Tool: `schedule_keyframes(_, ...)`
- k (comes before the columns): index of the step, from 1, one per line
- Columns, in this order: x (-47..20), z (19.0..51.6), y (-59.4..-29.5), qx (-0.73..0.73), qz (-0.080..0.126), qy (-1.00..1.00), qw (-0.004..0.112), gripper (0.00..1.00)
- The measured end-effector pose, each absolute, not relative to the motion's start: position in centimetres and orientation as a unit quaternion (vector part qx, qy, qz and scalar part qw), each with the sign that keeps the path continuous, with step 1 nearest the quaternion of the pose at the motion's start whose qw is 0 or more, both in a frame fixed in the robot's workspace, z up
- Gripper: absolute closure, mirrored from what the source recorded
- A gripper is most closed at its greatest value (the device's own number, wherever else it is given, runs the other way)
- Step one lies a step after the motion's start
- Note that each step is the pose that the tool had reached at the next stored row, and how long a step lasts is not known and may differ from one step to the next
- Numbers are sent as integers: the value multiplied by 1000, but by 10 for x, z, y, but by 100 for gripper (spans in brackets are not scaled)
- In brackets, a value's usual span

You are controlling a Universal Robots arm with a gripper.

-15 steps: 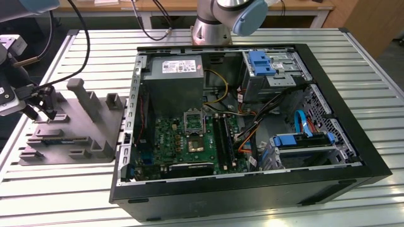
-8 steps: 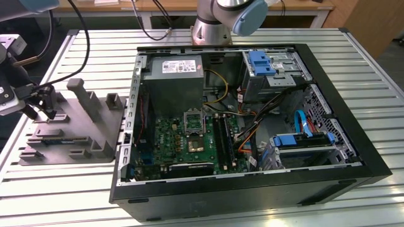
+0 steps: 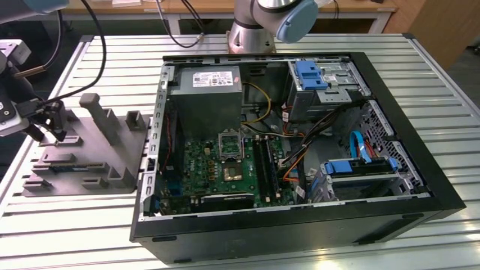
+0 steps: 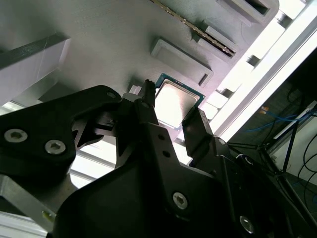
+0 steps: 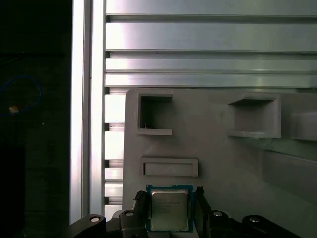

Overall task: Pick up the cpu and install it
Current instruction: 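Pick up the cpu and move it towards the insertion slot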

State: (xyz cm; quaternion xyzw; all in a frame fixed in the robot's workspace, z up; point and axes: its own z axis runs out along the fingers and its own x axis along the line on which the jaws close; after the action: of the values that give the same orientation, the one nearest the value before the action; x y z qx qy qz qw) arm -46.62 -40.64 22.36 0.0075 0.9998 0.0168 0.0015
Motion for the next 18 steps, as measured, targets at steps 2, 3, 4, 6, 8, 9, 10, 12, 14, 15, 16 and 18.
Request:
schedule_keyframes(2, -466, 224, -406, 7, 17, 1000, 1, 53)
schedule_keyframes(3, -466, 224, -406, 7, 17, 1000, 2, 53)
schedule_keyframes(4, -466, 224, -406, 7, 17, 1000, 2, 53)
schedule_keyframes(6, -466, 225, -406, 7, 17, 1000, 1, 53)
schedule_keyframes(8, -466, 225, -406, 7, 17, 1000, 1, 53)
schedule_keyframes(9, -466, 226, -406, 7, 17, 1000, 1, 53)
schedule_keyframes(10, -466, 226, -406, 7, 17, 1000, 1, 53)
schedule_keyframes(12, -466, 226, -406, 7, 17, 1000, 2, 53)
schedule_keyframes(14, -466, 227, -406, 7, 17, 1000, 1, 53)
schedule_keyframes(15, -466, 227, -406, 7, 17, 1000, 1, 53)
schedule_keyframes(16, -466, 227, -406, 7, 17, 1000, 1, 53)
schedule_keyframes(18, -466, 228, -406, 7, 17, 1000, 2, 53)
